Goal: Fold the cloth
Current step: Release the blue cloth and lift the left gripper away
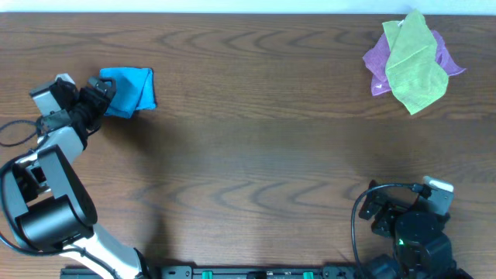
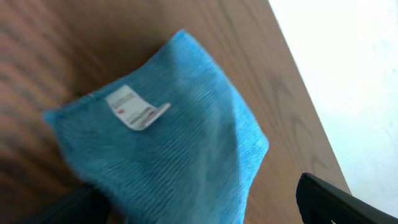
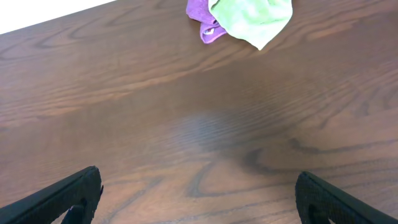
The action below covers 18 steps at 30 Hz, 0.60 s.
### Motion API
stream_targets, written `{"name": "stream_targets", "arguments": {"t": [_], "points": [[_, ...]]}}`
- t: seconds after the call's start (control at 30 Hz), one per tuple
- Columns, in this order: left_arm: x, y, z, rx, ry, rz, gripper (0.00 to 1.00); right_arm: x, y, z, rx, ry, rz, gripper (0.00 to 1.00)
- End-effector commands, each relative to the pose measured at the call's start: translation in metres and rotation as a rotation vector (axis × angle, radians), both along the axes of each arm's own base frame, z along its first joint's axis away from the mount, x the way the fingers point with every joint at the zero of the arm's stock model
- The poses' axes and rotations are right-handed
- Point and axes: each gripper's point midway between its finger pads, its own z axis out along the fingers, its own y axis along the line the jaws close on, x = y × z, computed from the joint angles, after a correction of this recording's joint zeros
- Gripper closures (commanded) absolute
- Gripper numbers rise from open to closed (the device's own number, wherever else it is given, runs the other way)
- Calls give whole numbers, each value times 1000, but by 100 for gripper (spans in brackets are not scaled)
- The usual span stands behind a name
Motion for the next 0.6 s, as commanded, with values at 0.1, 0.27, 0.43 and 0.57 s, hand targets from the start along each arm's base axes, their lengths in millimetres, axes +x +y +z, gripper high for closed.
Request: {"name": "stream_targets", "arguments": {"t": [0.1, 0.27, 0.43, 0.57], "points": [[-7, 8, 17, 24, -15, -30, 5, 0, -2, 0, 3, -5, -19, 1], [-19, 16, 43, 91, -18, -14, 5, 0, -2, 0, 3, -5, -19, 1], [-34, 17, 61, 86, 0, 7, 4, 0, -2, 0, 3, -5, -19, 1], [-44, 5, 87, 81, -19, -13, 4, 0, -2, 0, 3, -5, -19, 1]]}}
